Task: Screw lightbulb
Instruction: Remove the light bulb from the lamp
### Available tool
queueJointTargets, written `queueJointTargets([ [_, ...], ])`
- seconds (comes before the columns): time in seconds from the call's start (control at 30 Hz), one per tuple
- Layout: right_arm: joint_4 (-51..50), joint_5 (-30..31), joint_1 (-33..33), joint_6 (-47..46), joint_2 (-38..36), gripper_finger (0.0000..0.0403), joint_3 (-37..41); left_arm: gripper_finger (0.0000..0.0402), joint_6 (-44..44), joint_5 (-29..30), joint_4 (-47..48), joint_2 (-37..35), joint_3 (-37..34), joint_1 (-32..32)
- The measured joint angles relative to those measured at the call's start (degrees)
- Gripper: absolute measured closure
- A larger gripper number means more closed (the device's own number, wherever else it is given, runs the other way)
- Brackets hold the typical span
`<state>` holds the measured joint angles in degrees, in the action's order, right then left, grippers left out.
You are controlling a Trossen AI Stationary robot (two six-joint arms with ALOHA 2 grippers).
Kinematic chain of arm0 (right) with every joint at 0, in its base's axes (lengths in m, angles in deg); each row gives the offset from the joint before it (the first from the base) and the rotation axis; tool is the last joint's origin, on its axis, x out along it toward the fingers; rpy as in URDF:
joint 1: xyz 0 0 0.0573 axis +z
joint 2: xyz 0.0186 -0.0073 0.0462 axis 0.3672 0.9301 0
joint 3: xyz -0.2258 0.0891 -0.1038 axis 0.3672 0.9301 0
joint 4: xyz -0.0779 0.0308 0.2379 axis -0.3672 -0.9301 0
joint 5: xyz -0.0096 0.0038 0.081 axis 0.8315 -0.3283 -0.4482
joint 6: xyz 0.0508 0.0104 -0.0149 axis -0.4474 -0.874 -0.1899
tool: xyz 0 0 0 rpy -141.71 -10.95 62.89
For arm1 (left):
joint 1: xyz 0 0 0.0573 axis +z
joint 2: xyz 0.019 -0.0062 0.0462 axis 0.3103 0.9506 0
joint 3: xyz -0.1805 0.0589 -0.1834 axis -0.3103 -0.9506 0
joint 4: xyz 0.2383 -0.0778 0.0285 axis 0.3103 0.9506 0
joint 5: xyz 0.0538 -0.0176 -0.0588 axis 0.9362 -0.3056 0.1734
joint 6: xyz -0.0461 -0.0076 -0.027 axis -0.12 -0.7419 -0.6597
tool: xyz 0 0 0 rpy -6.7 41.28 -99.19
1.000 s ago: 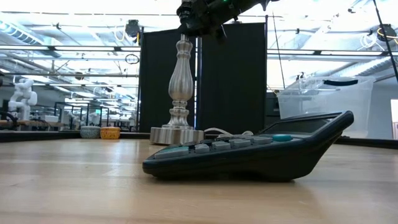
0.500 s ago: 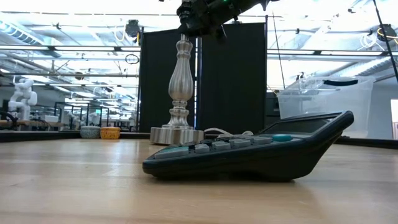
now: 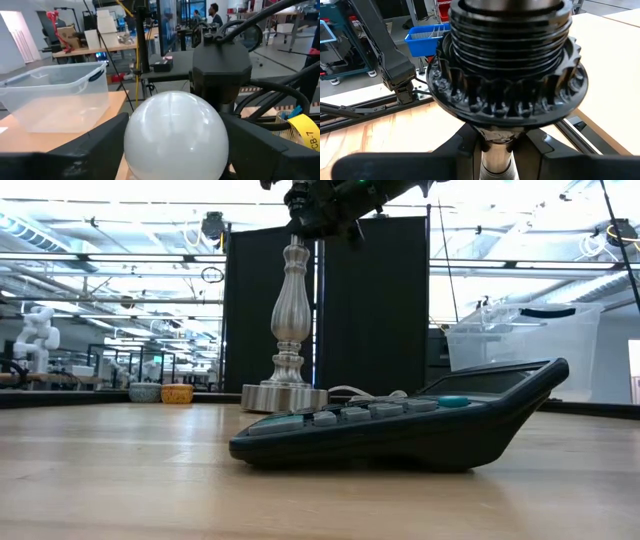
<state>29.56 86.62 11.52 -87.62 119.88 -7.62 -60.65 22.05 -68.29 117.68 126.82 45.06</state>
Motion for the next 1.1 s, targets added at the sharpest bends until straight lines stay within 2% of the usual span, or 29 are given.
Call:
queueJointTargets([
  [0.17,0.0,0.0,0.0,0.0,0.0,0.0331,0.0,0.0121,-1.0,1.2,0.0,0.0,0.0,0.0],
  [0.43,-0.1,0.2,0.0,-0.2,0.0,0.0331,0.0,0.0128,-3.0,7.9,-0.1,0.0,0.0,-1.9],
  [0.8,-0.3,0.1,-0.1,-0.3,0.0,0.0331,0.0,0.013,-6.6,25.8,-0.1,0.0,0.0,-8.4],
  [1.1,-0.1,-0.3,0.0,0.0,0.0,0.0331,0.0,0.0131,-8.6,46.1,-0.3,0.1,0.0,-15.8],
])
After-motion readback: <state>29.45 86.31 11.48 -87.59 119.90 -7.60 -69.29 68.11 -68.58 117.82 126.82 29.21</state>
